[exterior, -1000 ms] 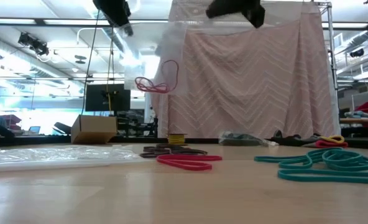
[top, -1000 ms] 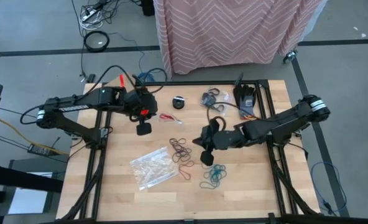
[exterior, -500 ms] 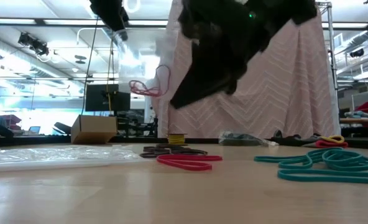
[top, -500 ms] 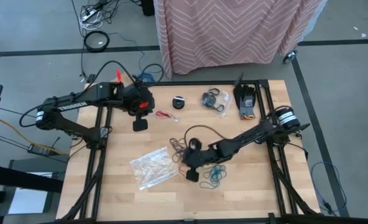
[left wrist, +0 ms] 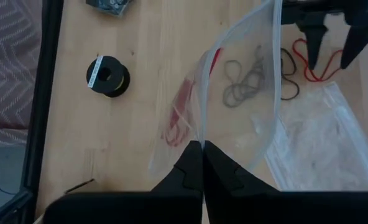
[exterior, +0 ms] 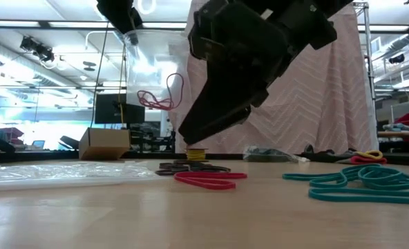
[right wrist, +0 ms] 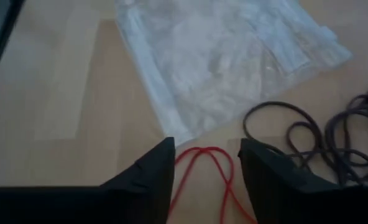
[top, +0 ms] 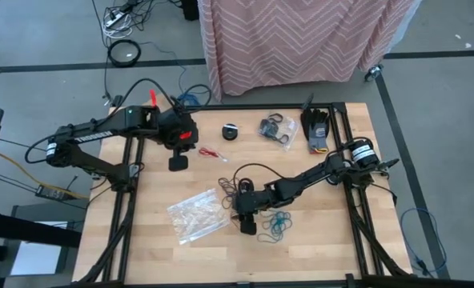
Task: Sort rubber bands
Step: Put the red rubber band into the transparent zip bag
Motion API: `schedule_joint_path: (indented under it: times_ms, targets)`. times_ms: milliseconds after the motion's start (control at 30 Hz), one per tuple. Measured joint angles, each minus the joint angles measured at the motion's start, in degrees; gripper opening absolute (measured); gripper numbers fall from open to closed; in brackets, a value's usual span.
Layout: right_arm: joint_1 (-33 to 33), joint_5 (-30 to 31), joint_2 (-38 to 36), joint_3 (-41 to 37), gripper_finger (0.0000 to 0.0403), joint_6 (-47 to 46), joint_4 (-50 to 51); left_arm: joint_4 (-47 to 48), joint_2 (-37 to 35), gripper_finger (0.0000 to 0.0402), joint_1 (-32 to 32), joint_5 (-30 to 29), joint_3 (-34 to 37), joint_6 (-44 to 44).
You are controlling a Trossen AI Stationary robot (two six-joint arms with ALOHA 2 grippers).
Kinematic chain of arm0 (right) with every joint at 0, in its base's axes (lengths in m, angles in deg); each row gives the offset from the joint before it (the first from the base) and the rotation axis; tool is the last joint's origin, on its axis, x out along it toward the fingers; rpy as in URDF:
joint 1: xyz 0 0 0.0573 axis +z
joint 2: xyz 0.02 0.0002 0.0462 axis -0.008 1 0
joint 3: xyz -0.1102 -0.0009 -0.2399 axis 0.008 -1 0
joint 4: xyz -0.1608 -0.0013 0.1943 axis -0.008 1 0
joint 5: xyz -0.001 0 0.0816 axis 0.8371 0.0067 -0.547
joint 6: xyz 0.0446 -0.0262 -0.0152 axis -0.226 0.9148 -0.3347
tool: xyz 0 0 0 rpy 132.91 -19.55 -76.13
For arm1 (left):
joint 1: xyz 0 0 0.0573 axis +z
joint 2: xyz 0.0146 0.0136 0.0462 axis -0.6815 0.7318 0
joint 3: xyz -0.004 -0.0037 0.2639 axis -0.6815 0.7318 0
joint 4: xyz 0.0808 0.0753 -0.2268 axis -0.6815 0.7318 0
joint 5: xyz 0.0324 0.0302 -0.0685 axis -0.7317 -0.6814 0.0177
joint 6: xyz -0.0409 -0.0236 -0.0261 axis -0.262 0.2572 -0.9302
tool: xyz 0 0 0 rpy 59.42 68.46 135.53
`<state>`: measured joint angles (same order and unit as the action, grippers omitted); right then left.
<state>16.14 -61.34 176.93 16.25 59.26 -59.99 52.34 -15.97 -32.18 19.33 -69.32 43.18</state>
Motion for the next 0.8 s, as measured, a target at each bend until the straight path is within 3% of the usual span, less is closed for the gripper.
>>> schedule_joint_path:
  times_ms: [167,500,800]
  targets:
    - [-0.89,-0.04,-0.04,-0.01,0.0189,1.06,0.0,0.0,0.0,0.0001,0.0,0.16,0.0,0.37]
    - [-0.96,1.15,-0.04,-0.02,0.0163,5.25,1.96,-0.02,0.0,0.0,0.0,0.14,0.0,0.76]
    - [-0.51,1.32,5.07,0.23,0.0158,6.05,-0.58,0.31,0.0,0.0,0.15,0.07,0.0,1.13]
